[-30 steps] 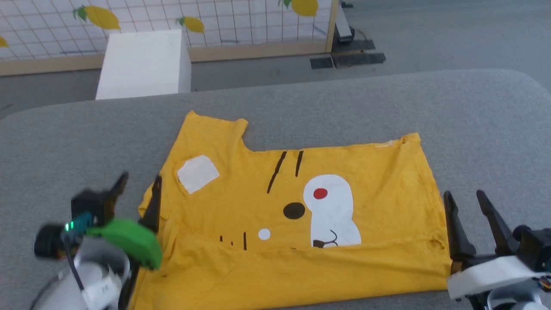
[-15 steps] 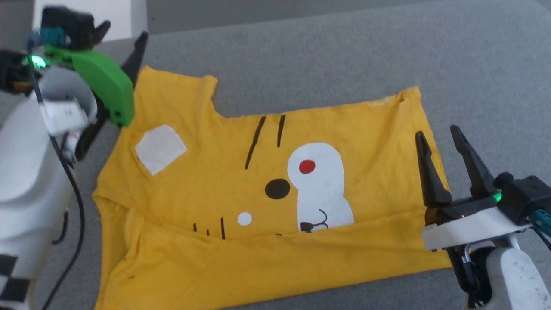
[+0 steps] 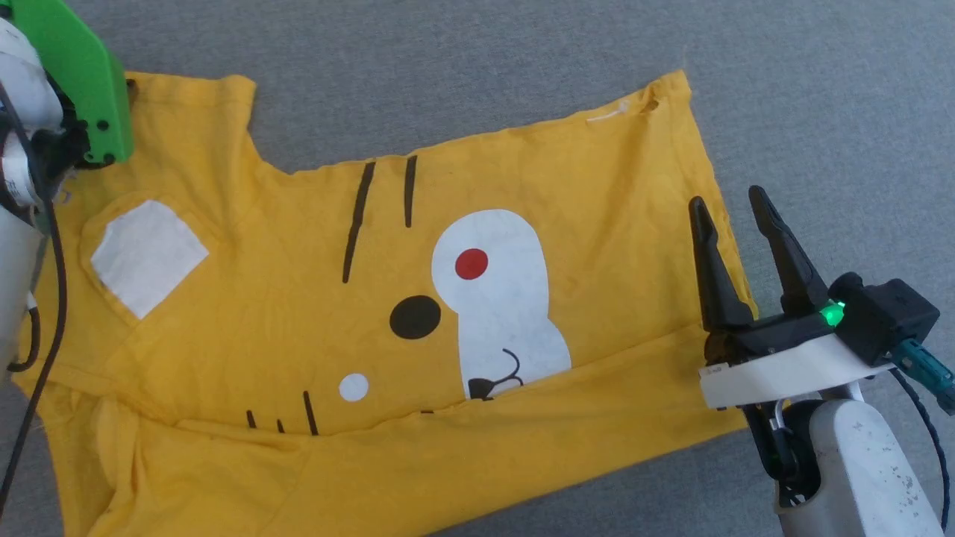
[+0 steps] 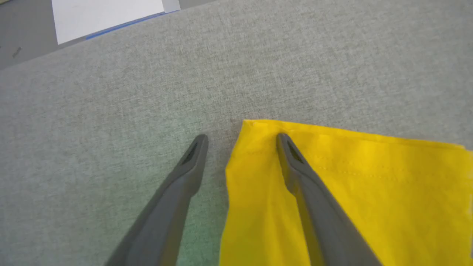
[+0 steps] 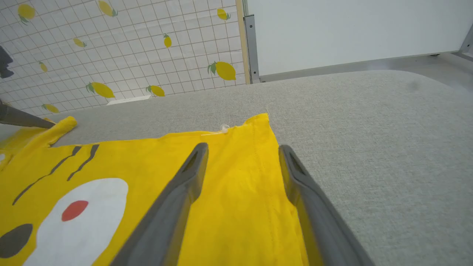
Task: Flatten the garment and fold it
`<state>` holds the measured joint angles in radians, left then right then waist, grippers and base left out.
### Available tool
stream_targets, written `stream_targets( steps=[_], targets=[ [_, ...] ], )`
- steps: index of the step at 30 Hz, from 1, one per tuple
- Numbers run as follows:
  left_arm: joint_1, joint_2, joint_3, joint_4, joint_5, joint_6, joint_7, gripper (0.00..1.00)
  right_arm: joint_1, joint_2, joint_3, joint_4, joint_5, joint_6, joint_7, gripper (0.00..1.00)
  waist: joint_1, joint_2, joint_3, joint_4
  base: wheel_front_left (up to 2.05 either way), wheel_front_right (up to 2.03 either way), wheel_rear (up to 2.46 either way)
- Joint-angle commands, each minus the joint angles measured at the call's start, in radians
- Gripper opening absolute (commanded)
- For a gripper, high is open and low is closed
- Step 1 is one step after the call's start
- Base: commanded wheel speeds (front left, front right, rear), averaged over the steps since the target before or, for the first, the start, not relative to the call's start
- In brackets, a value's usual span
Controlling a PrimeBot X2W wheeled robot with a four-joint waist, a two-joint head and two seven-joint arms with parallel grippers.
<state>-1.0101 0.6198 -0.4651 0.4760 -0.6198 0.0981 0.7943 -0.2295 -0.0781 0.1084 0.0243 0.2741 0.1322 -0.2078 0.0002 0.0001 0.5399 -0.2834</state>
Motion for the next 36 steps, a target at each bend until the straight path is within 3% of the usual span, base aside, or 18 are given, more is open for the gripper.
stream_targets(
  steps=[1,2,4,8,12,18,19,20,28,29,30,32,33,36],
  targets=[
    [0.028,0.011,0.001,-0.006,-0.019,0.016,0.03,1.0,-0.018,0.006,0.003,0.005,0.008,-0.002,-0.008,1.0,-0.0002,-0.0001,0.026,-0.026,0.0,0.0,0.0],
    [0.038,0.015,0.0,-0.014,-0.023,0.022,0.047,0.6,-0.02,0.006,0.003,0.008,0.008,-0.002,-0.009,1.0,-0.0002,-0.0001,0.026,-0.025,0.0,0.0,0.0],
    [0.057,0.026,-0.001,-0.038,-0.029,0.032,0.07,0.0,-0.026,0.007,0.003,0.013,0.007,-0.002,-0.009,1.0,-0.0002,-0.0001,0.025,-0.024,0.0,0.0,0.0],
    [0.096,0.045,0.001,-0.106,-0.042,0.033,0.078,0.0,-0.094,-0.016,0.002,0.005,-0.009,-0.002,0.021,1.0,-0.0002,-0.0001,0.013,-0.012,0.0,0.0,0.0],
    [0.102,0.053,0.001,-0.136,-0.043,0.033,0.072,0.0,-0.216,-0.025,-0.026,0.028,-0.014,-0.002,0.126,1.0,-0.0002,-0.0001,0.006,-0.005,0.0,0.0,0.0],
    [0.098,0.047,-0.003,-0.161,-0.046,0.029,0.061,0.0,-0.442,-0.001,-0.111,0.223,-0.003,-0.002,0.472,1.0,-0.0002,-0.0001,0.008,0.012,0.0,0.0,0.0],
    [0.094,0.041,-0.007,-0.167,-0.046,0.027,0.057,0.0,-0.525,0.009,-0.139,0.316,-0.024,-0.002,0.638,1.0,-0.0002,-0.0001,0.014,0.025,0.0,0.0,0.0],
    [0.092,0.039,-0.007,-0.169,-0.047,0.026,0.055,0.0,-0.552,0.011,-0.146,0.345,-0.032,-0.002,0.69,1.0,-0.0002,-0.0001,0.016,0.028,0.0,0.0,0.0],
    [0.08,0.028,-0.01,-0.179,-0.054,0.017,0.041,0.0,-0.673,0.015,-0.128,0.488,-0.098,-0.002,0.962,1.0,-0.0002,-0.0001,0.041,0.05,0.0,0.0,0.0],
    [0.078,0.027,-0.011,-0.179,-0.055,0.016,0.04,0.0,-0.678,0.013,-0.123,0.499,-0.105,-0.002,0.988,0.6,-0.0002,-0.0001,0.043,0.051,0.0,0.0,0.0],
    [0.078,0.026,-0.012,-0.179,-0.055,0.015,0.039,0.0,-0.682,0.013,-0.116,0.509,-0.114,-0.002,1.02,0.36,-0.0002,-0.0001,0.045,0.052,0.0,0.0,0.0],
    [0.078,0.023,-0.01,-0.179,-0.059,0.013,0.034,0.0,-0.684,0.01,-0.109,0.517,-0.127,-0.002,1.062,0.09,-0.0002,-0.0001,0.045,0.054,0.0,0.0,0.0],
    [0.078,0.021,-0.008,-0.18,-0.061,0.011,0.023,0.0,-0.685,0.007,-0.106,0.514,-0.134,-0.002,1.075,0.0,-0.0002,-0.0001,0.045,0.056,0.0,0.0,0.0],
    [0.084,0.016,-0.001,-0.181,-0.057,0.0,-0.037,0.0,-0.675,0.007,-0.108,0.487,-0.136,-0.002,1.042,0.0,-0.0002,-0.0001,0.033,0.062,0.0,0.0,0.0]
  ],
)
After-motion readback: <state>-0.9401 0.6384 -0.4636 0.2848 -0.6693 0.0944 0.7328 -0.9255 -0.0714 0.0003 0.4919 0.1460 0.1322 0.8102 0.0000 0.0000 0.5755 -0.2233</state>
